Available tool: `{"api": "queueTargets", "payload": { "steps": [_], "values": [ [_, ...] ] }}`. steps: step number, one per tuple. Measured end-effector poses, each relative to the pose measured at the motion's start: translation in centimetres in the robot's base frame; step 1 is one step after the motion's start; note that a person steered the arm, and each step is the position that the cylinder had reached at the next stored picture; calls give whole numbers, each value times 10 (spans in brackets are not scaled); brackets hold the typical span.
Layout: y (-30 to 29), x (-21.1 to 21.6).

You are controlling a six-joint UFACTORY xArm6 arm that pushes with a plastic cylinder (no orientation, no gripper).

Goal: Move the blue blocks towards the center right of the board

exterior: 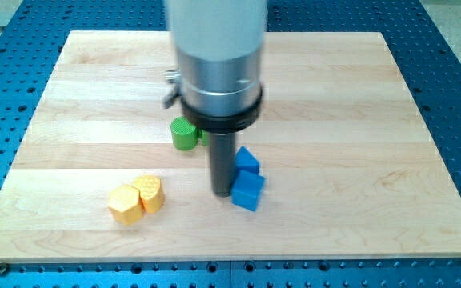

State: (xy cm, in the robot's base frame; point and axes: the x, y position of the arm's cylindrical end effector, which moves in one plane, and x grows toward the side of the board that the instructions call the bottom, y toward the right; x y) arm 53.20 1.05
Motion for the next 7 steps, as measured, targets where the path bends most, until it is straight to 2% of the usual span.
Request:
{"api": "queueTargets", "payload": {
  "steps": [2,4,5,6,7],
  "values": [
    [-5,-49],
    [118,-66],
    [63,-83],
    [39,-37],
    [-20,-27]
  ]
}}
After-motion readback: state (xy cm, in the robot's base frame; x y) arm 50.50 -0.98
